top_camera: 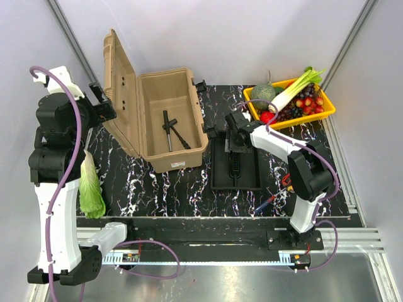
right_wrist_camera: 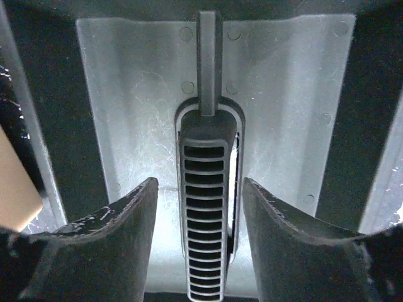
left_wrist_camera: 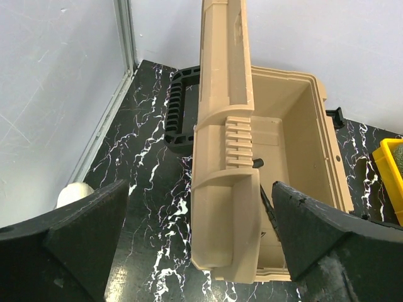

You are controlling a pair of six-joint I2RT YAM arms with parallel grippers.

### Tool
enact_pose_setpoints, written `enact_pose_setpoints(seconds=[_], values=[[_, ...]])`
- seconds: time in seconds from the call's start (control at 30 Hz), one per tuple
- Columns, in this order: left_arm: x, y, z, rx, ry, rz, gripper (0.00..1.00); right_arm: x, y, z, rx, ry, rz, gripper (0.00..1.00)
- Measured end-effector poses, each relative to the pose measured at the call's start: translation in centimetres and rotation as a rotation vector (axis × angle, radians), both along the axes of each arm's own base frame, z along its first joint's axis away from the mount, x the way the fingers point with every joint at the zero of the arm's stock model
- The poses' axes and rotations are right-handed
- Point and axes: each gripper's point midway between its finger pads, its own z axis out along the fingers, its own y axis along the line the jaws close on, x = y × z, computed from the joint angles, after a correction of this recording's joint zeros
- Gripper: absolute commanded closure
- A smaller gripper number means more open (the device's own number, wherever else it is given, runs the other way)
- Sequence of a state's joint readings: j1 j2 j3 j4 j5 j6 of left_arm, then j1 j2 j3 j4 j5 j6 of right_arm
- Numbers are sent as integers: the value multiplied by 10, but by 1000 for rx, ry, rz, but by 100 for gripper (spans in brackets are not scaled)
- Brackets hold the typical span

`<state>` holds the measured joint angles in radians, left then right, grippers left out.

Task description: Pack the tool kit

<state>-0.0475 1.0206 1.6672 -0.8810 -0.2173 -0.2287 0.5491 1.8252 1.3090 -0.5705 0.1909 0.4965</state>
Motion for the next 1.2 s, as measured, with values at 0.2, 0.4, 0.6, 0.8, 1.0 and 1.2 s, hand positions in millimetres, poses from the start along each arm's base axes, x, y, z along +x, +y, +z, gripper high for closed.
enact_pose_setpoints(seconds=[0.2,0.4,0.6,0.8,1.0,1.2], values=[[1,-3,0,-8,1,-14,1,-2,-2,-17,-20,36,-27,49],[1,-7,-1,-17,2,-36,1,-3,-5,-21,-32,43,-52,53],[2,-11,-1,-21,3,-56,1,-10,-3,-27,-28,57,-64,57],[2,-12,-2,-23,5,-62,1,-20,-1,-32,-59,58,-65,60],[2,-13,-7,-24,16,-68,1,-30,-1,-32,-97,56,-64,100],[1,-13,-7,-25,13,-71,1,-34,-19,-18,-183,41,-81,100]])
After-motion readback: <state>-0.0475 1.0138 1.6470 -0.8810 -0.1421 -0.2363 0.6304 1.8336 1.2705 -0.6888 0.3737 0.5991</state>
